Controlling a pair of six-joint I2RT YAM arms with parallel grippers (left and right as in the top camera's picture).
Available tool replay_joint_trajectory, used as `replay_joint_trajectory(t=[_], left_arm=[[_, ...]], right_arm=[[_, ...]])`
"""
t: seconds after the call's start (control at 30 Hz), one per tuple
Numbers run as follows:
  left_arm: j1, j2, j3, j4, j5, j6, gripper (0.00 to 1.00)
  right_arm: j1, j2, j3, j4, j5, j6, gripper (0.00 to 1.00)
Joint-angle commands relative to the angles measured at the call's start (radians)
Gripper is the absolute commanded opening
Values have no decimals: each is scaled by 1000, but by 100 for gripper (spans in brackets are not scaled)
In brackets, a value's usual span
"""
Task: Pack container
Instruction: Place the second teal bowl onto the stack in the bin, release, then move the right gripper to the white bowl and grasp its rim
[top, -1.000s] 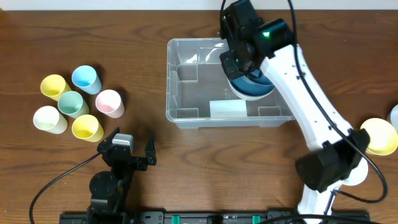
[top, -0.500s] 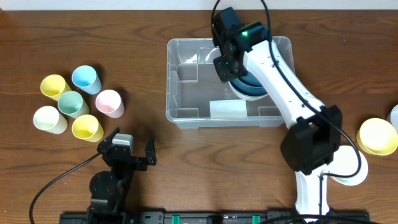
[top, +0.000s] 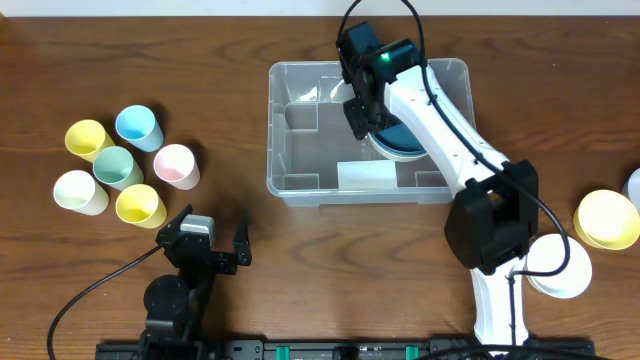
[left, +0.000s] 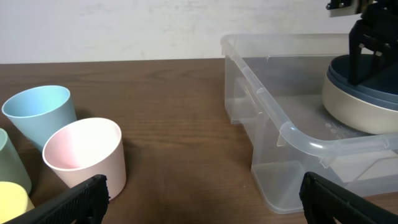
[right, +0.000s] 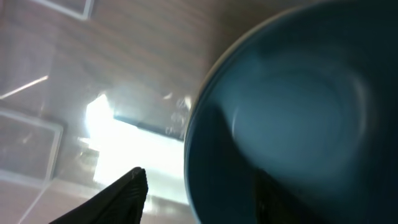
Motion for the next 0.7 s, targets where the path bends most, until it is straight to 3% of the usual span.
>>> replay_joint_trajectory(t=[0.0, 0.3, 0.67], left_arm=[[4, -6, -16, -32, 13, 2, 98], [4, -6, -16, -32, 13, 2, 98], [4, -6, -16, -32, 13, 2, 98]], right_arm=[[8, -114, 30, -11, -31, 7, 55], [-62, -396, 30, -116, 24, 55, 59], [-428, -488, 15, -319, 43, 211, 63]])
